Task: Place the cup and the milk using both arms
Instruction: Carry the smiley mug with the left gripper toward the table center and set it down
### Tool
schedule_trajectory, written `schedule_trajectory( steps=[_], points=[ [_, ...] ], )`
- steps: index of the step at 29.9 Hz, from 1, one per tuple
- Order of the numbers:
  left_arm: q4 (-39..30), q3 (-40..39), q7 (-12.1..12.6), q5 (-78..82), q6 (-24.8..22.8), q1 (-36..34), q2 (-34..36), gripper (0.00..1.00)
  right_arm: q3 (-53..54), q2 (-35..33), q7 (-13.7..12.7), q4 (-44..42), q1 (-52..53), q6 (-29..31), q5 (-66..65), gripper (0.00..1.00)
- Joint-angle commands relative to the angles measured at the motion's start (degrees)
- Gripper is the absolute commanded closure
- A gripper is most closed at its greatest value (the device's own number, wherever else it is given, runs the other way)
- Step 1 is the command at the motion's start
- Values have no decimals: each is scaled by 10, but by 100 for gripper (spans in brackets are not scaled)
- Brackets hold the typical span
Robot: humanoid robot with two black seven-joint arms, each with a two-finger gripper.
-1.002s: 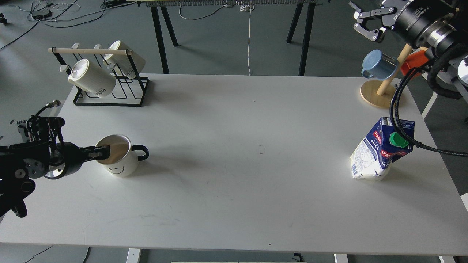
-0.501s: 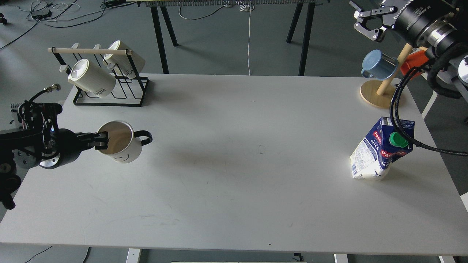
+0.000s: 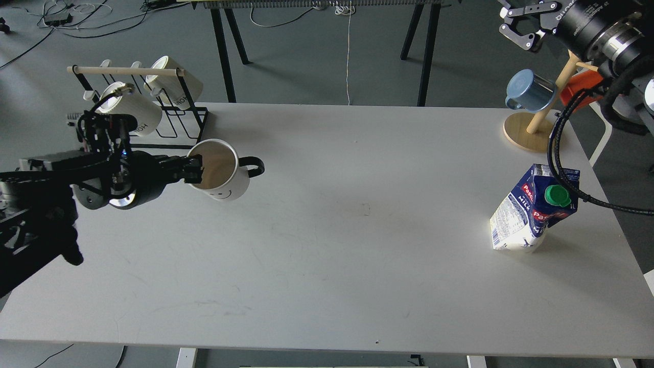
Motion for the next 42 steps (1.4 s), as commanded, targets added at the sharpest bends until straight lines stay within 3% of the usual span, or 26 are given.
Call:
schedule_trajectory(
  steps=[1, 12, 35, 42],
  points=[
    [3, 32, 23, 28, 0, -26, -73, 100, 0, 6, 0, -5, 3, -1, 0, 2],
    [39, 50, 23, 148, 0, -26, -185, 100, -3, 16, 0, -7, 11, -5, -1, 2],
    [90, 87, 23, 188, 0, 1, -237, 99, -2, 16, 0, -3, 11, -6, 0, 2],
    [91, 86, 23, 188, 0, 4, -251, 88, -2, 16, 0, -3, 10, -7, 0, 2]
  ],
)
